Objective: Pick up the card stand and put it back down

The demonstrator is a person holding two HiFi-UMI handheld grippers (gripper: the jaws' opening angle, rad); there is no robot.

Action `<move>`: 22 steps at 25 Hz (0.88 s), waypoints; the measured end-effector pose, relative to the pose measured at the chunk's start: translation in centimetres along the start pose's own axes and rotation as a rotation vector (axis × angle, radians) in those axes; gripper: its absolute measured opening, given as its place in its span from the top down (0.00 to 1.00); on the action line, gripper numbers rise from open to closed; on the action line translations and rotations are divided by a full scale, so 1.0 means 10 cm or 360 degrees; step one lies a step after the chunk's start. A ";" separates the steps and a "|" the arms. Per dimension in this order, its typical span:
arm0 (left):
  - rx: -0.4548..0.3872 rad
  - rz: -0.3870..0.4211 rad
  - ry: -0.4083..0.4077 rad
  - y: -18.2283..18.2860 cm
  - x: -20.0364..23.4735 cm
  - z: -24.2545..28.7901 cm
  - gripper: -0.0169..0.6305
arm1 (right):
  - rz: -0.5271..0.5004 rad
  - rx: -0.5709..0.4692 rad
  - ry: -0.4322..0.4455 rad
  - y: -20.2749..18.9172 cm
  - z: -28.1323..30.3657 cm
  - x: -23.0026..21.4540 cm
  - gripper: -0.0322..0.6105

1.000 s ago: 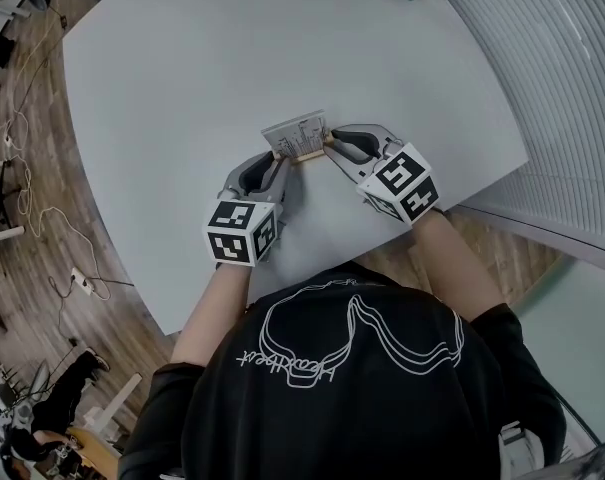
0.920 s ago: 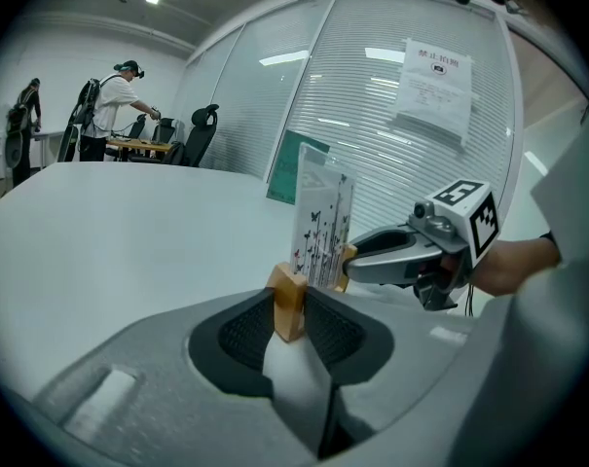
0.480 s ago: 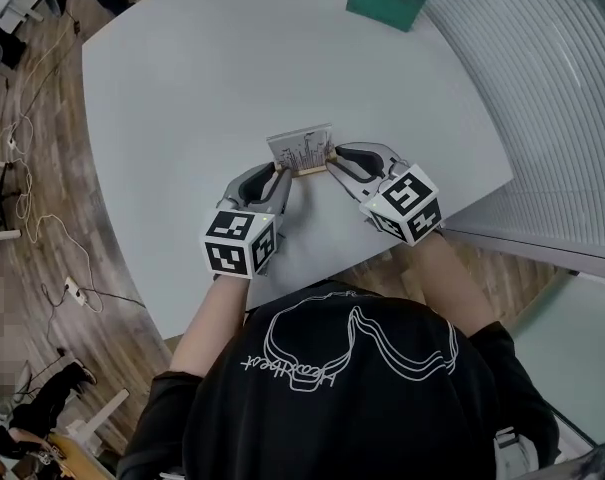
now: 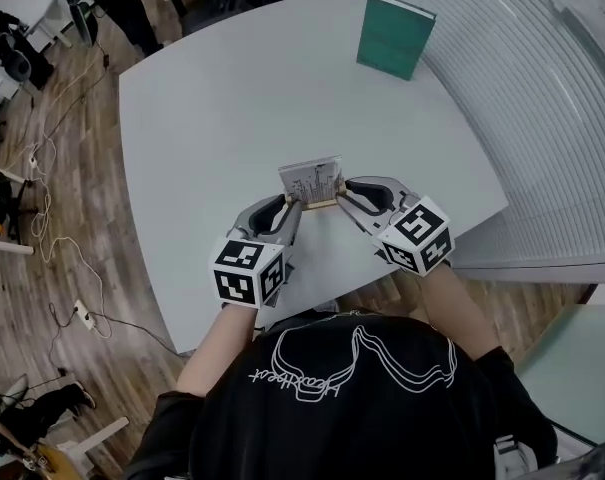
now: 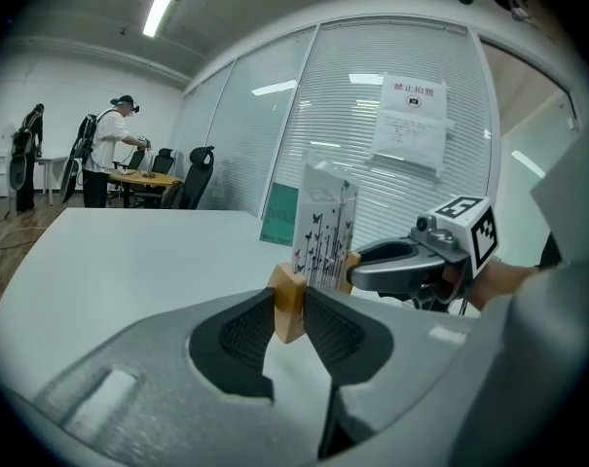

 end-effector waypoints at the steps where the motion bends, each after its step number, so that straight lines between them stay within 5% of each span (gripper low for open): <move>1: 0.0002 0.0000 -0.0006 0.02 -0.05 -0.08 0.82 | -0.0005 0.0001 -0.0004 0.04 -0.06 0.07 0.80; 22: -0.0064 0.0086 -0.0135 -0.05 -0.51 -1.55 0.82 | -0.0007 -0.0083 -0.0172 0.33 -0.71 1.55 0.80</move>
Point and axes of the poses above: the fingertips, and each gripper's own axes: z forward along the fingers, x to its left, y out of its top, the point moved 4 cm from there along -z, backward along the fingers, and after that the axes turned 2 degrees about -x, right-handed, at the moved point
